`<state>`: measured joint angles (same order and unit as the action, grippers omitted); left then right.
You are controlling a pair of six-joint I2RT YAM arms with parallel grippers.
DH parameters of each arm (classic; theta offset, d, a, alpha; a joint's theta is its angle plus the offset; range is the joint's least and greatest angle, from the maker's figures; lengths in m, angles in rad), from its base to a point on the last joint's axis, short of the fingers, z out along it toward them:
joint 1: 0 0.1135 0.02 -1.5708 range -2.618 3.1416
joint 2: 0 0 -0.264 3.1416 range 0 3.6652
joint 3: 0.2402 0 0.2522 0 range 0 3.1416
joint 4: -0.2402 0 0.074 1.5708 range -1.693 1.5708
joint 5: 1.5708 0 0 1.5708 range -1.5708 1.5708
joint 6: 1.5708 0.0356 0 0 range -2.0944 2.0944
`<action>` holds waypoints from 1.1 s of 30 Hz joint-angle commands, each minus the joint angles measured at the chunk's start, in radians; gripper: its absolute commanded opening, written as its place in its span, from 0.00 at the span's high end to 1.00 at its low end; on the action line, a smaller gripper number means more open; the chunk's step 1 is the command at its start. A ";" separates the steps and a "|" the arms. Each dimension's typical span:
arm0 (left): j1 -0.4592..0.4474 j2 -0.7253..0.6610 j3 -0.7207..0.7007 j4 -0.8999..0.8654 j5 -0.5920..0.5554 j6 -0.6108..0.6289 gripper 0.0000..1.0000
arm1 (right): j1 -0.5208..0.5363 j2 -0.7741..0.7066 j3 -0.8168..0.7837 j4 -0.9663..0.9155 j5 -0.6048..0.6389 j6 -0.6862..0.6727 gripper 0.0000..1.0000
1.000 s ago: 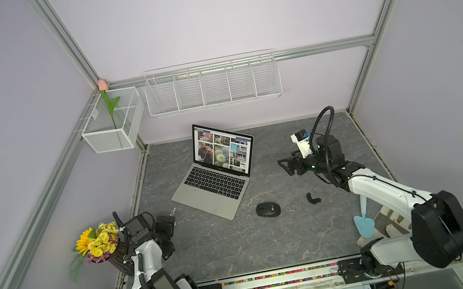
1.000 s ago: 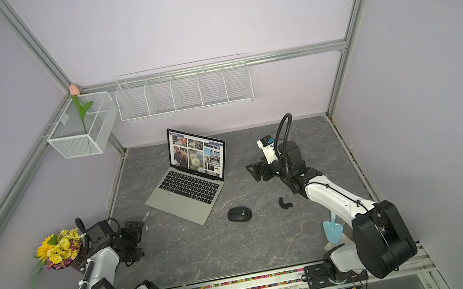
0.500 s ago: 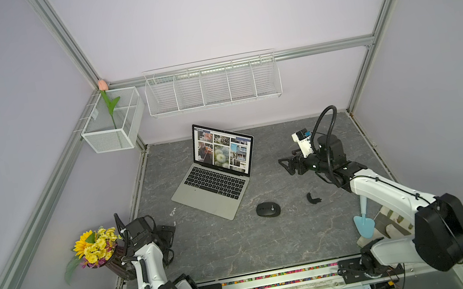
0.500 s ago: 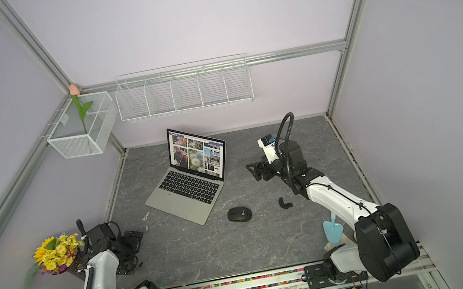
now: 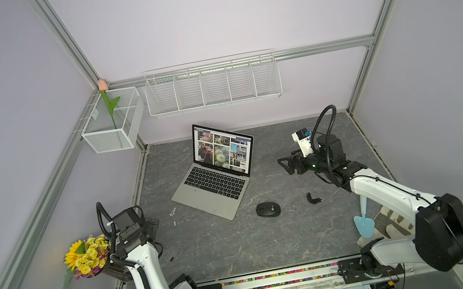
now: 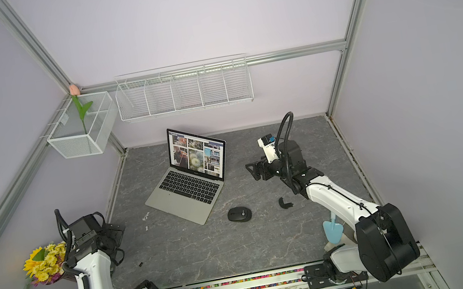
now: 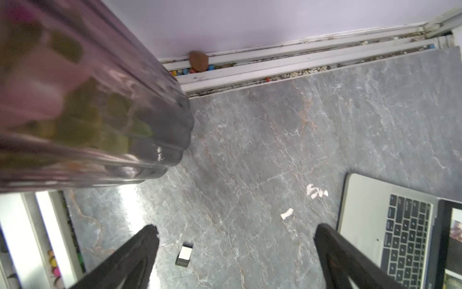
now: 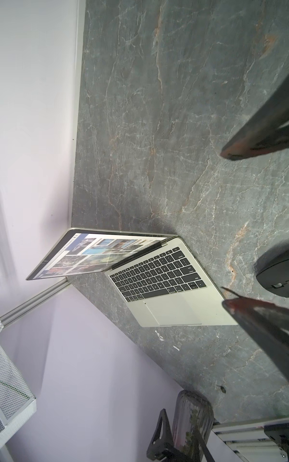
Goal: Insert the wireless mouse receiver into the laptop
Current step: Move the USB plug to the center of the board.
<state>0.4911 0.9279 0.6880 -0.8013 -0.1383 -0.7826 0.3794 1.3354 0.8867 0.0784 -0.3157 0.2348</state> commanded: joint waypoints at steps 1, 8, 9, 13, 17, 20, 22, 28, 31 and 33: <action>0.005 0.030 -0.022 -0.067 -0.056 -0.066 0.01 | 0.014 -0.038 0.069 -0.087 -0.010 0.065 0.12; 0.004 0.132 -0.079 -0.025 0.041 -0.097 0.01 | 0.070 -0.061 0.177 -0.256 0.113 0.116 0.12; 0.004 0.147 -0.087 -0.002 0.063 -0.099 0.01 | 0.084 -0.067 0.184 -0.260 0.136 0.116 0.12; 0.002 0.212 -0.104 0.047 0.096 -0.109 0.01 | 0.130 -0.073 0.221 -0.284 0.204 0.109 0.11; -0.028 0.249 -0.145 0.078 0.138 -0.146 0.01 | 0.151 -0.044 0.265 -0.311 0.219 0.097 0.12; -0.055 0.259 -0.178 0.125 0.154 -0.164 0.01 | 0.162 -0.013 0.305 -0.334 0.221 0.082 0.12; -0.056 0.259 -0.195 0.162 0.173 -0.169 0.00 | 0.171 0.002 0.324 -0.339 0.221 0.073 0.12; -0.064 0.251 -0.194 0.182 0.194 -0.165 0.01 | 0.184 0.019 0.340 -0.342 0.239 0.049 0.12; -0.109 0.254 -0.197 0.153 0.212 -0.201 0.00 | 0.187 0.016 0.339 -0.348 0.253 0.036 0.12; -0.130 0.250 -0.204 0.117 0.212 -0.226 0.01 | 0.187 0.012 0.337 -0.351 0.260 0.030 0.12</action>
<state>0.3859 1.1671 0.5323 -0.6529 0.0055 -0.9401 0.5610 1.3472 1.2083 -0.2680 -0.0795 0.2943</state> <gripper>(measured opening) 0.995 0.884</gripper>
